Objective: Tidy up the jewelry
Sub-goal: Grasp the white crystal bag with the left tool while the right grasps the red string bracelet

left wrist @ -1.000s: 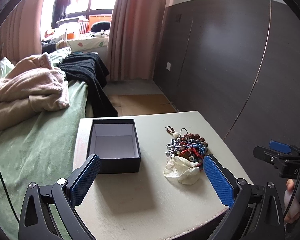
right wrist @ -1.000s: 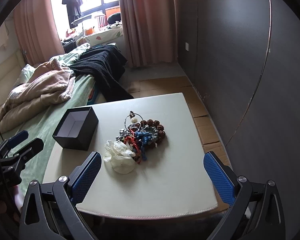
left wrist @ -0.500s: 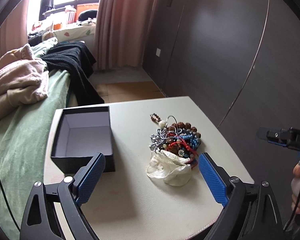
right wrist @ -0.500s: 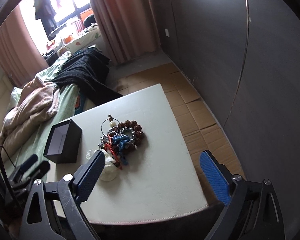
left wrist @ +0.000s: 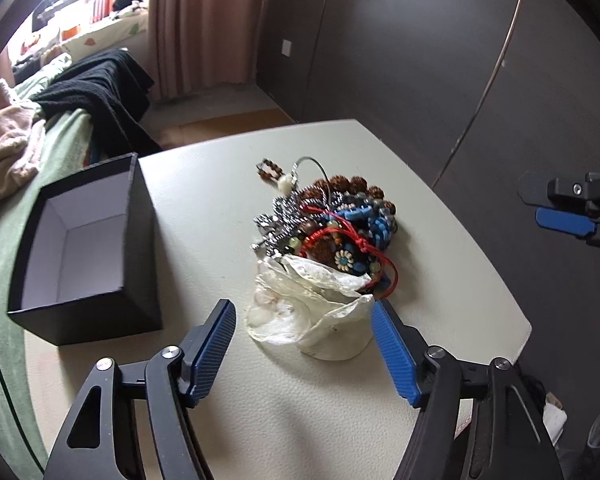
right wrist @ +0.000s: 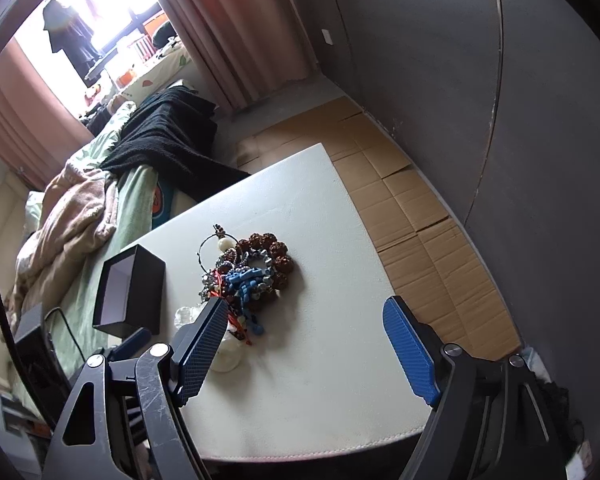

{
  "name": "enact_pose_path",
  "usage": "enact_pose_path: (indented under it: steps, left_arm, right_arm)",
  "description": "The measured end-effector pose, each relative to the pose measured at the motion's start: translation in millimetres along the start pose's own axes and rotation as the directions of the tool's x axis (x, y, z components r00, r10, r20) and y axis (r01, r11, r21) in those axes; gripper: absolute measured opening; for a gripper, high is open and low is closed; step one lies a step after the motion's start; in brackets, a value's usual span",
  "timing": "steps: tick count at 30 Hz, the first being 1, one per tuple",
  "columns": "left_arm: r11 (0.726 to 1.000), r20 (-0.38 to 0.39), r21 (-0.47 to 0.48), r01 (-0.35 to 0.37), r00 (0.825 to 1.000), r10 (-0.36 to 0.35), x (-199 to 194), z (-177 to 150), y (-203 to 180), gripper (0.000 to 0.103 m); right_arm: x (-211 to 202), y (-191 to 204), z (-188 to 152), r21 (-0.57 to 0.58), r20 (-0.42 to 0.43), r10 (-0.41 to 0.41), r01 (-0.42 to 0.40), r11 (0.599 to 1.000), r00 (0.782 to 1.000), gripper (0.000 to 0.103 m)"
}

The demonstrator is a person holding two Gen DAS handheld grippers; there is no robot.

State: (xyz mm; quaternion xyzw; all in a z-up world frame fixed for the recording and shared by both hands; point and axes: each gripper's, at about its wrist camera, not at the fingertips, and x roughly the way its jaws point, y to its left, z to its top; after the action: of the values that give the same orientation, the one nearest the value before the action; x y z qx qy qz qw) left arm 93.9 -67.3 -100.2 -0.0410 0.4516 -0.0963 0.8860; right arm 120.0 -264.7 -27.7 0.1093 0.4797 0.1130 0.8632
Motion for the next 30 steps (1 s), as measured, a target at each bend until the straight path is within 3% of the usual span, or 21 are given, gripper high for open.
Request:
enact_pose_path:
  steps: [2,6,9,11,19,26,30]
  left_arm:
    - [1.000,-0.019,0.012,-0.003,1.000,0.003,9.6,-1.1,-1.3,0.067]
    - [1.000,-0.081,0.016,-0.015,0.997,0.016,28.5,-1.3,1.7,0.017]
    - [1.000,-0.037,0.010,-0.006,0.999,0.007,17.8,-0.5,6.2,0.004]
    - [1.000,0.005,0.008,-0.002,1.000,0.002,5.2,2.0,8.6,0.003]
    - [1.000,0.094,-0.021,0.022,0.995,-0.020,-28.8,9.0,20.9,0.003]
    - [0.996,0.132,-0.093,0.009,0.991,0.003,-49.0,10.3,44.0,0.003]
    - [0.993,0.164,-0.122,0.012,0.986,0.009,-64.6,9.5,55.5,0.003]
  right_arm:
    - [4.8,0.6,-0.3,0.002,-0.009,-0.002,0.002,1.000,1.000,0.081]
    - [16.3,1.9,1.2,0.010,-0.035,-0.005,0.006,1.000,0.999,0.081]
    - [25.6,4.2,0.8,0.010,-0.058,-0.002,0.002,1.000,0.998,0.081]
    - [31.3,7.8,0.9,0.007,-0.069,0.006,-0.006,1.000,0.998,0.080]
    - [56.0,30.2,-8.0,-0.044,-0.134,0.034,-0.041,0.998,0.990,0.057]
    - [84.0,51.9,-16.8,-0.119,-0.180,-0.011,-0.011,0.993,0.984,0.049]
    - [98.0,59.7,-21.4,-0.155,-0.198,-0.051,0.020,0.988,0.979,0.035]
